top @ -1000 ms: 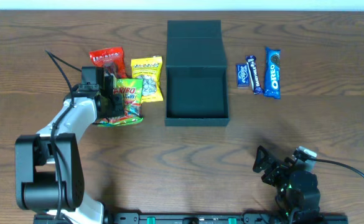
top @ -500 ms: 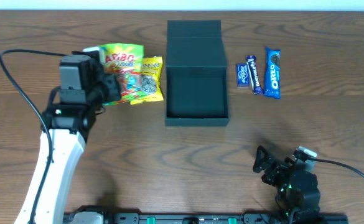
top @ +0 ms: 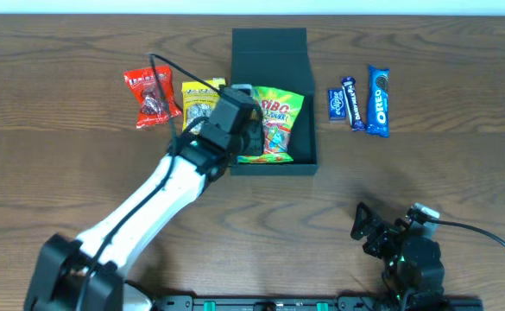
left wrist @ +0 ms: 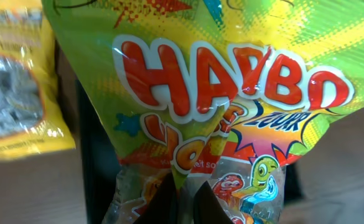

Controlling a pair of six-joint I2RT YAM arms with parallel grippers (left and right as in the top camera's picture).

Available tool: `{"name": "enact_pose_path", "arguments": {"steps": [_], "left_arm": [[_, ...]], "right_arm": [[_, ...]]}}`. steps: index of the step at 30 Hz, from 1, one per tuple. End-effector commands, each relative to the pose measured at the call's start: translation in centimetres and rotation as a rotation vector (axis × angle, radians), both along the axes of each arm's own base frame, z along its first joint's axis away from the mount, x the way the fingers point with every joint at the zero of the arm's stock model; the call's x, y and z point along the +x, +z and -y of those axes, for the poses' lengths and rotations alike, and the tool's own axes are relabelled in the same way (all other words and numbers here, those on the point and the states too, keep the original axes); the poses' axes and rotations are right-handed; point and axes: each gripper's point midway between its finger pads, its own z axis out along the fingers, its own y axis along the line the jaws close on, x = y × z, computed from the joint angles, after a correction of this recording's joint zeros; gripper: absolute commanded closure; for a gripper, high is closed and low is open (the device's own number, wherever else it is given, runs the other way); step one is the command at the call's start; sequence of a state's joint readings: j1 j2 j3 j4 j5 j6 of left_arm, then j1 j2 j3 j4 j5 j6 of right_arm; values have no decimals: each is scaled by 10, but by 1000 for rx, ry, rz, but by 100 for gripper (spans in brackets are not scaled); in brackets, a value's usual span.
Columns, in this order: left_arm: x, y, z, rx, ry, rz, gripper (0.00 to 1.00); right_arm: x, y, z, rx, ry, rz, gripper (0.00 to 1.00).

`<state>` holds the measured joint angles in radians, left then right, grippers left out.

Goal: Pack container
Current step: 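Carry the Haribo bag right and drop it into the black box, then reach right gripper to the blue Oreo pack and grasp it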

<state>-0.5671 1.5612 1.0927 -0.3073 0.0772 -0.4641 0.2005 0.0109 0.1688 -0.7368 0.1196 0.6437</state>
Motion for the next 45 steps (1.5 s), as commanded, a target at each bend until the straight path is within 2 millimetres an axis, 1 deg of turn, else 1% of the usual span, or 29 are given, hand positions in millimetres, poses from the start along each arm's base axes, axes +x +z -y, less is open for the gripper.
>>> {"name": "enact_pose_path", "arguments": {"steps": [1, 6, 8, 10, 11, 12, 13, 14, 15, 16, 19, 20, 22, 23, 25, 29, 31, 33, 37, 39, 40, 42, 44, 45], "left_arm": [[20, 4, -3, -14, 90, 25, 94], [22, -20, -3, -9, 129, -36, 94], [23, -25, -3, -12, 142, -49, 94], [25, -24, -2, -18, 142, -40, 94], [27, -21, 0, -28, 141, -27, 90], [31, -18, 2, -41, 135, -8, 62], [32, -15, 4, -53, 131, 2, 44], [32, -11, 6, -59, 115, 10, 36], [32, -7, 8, -60, 94, 23, 31], [32, -2, 7, -56, 82, 38, 30], [31, 21, 4, -43, 35, 108, 29], [30, 37, 2, -36, 13, 152, 29], [26, 57, -3, -29, -11, 204, 29], [24, 65, -6, -21, -19, 227, 29], [18, 85, -18, 6, -13, 275, 29], [4, 104, -39, 68, 4, 310, 28], [-5, 108, -49, 109, -3, 309, 28], [-14, 106, -60, 153, 3, 291, 28], [-33, 94, -87, 265, 42, 220, 30], [-39, 87, -91, 288, 38, 188, 31], [-40, 86, -92, 292, 36, 180, 31], [-42, 84, -93, 297, 34, 171, 31], [-43, 83, -93, 300, 33, 166, 31], [-44, 83, -93, 302, 32, 164, 31]], "right_arm": [[0, -1, -1, 6, 0, 0, 1], [0, -1, -1, 6, 0, 0, 1], [0, -1, -1, 6, 0, 0, 1], [0, -1, -1, 6, 0, 0, 1], [0, -1, -1, 6, 0, 0, 1], [0, -1, -1, 6, 1, 0, 1], [0, -1, -1, 6, 0, 0, 1], [0, -1, -1, 6, 1, 0, 1], [0, -1, -1, 6, 0, 0, 1], [0, -1, -1, 6, 0, 0, 1], [0, -1, -1, 6, 0, 0, 1], [0, -1, -1, 6, 0, 0, 1], [0, -1, -1, 6, 0, 0, 1], [0, -1, -1, 6, 0, 0, 1], [0, -1, -1, 6, 0, 0, 1], [0, -1, -1, 6, 0, 0, 1], [0, -1, -1, 6, 1, 0, 1], [0, -1, -1, 6, 0, 0, 1], [0, -1, -1, 7, 0, 1, 1], [3, 4, -3, 34, -7, 23, 1], [4, 7, -11, 94, 14, 32, 1], [-1, 11, -41, 276, 105, 3, 1], [-15, 15, -75, 467, 235, -69, 1], [-23, 19, -88, 519, 304, -93, 1]]}}
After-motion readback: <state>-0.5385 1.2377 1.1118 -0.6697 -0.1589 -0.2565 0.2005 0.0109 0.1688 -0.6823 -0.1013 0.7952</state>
